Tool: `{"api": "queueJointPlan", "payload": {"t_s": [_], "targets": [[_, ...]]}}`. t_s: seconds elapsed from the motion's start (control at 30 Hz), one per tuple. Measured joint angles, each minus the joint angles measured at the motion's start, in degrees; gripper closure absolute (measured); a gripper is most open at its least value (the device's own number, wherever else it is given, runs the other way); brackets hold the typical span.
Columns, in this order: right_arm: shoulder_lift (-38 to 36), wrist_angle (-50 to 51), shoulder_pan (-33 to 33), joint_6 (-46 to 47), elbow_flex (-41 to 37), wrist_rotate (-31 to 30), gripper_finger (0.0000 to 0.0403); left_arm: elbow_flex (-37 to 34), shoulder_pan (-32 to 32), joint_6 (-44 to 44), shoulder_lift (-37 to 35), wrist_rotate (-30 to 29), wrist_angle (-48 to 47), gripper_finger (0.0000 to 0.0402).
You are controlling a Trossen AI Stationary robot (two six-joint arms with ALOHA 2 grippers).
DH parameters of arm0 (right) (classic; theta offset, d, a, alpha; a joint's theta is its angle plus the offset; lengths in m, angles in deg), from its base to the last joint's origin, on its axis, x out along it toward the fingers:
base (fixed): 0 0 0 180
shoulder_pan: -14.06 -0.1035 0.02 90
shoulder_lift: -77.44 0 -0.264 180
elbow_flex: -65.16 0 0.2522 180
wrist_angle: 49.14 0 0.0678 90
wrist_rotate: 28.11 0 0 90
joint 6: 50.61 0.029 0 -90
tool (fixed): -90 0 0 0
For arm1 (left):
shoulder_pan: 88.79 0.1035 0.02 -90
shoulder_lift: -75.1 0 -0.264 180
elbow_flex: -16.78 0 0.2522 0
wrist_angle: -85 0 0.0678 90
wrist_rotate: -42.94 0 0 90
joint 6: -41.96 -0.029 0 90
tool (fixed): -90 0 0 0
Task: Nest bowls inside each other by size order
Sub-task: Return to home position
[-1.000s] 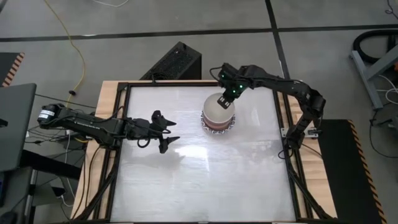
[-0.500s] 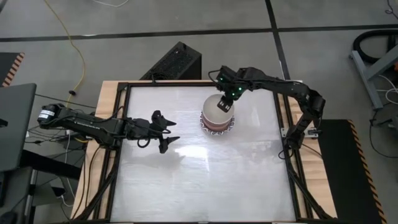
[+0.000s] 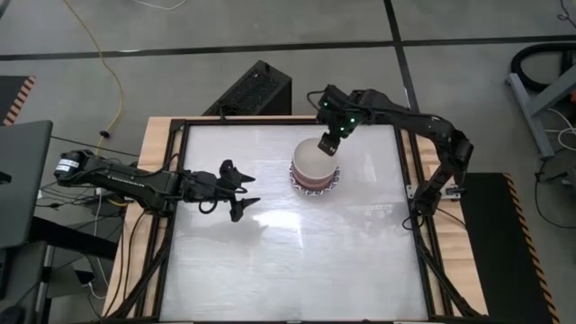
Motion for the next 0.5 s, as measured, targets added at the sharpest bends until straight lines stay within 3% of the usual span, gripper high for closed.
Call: {"api": "queueJointPlan", "payload": {"t_s": [0.23,0.5], "targets": [[-5.78,0.44,0.59,-9.28,-0.79,19.09,0.0219,0.0,-0.11,-1.97,-3.77,0.97,-0.02,0.0088],[-18.14,-4.59,-3.75,-11.48,-0.85,19.88,0.0227,0.06,-0.12,-6.01,-14.91,0.9,6.73,0.0088]]}}
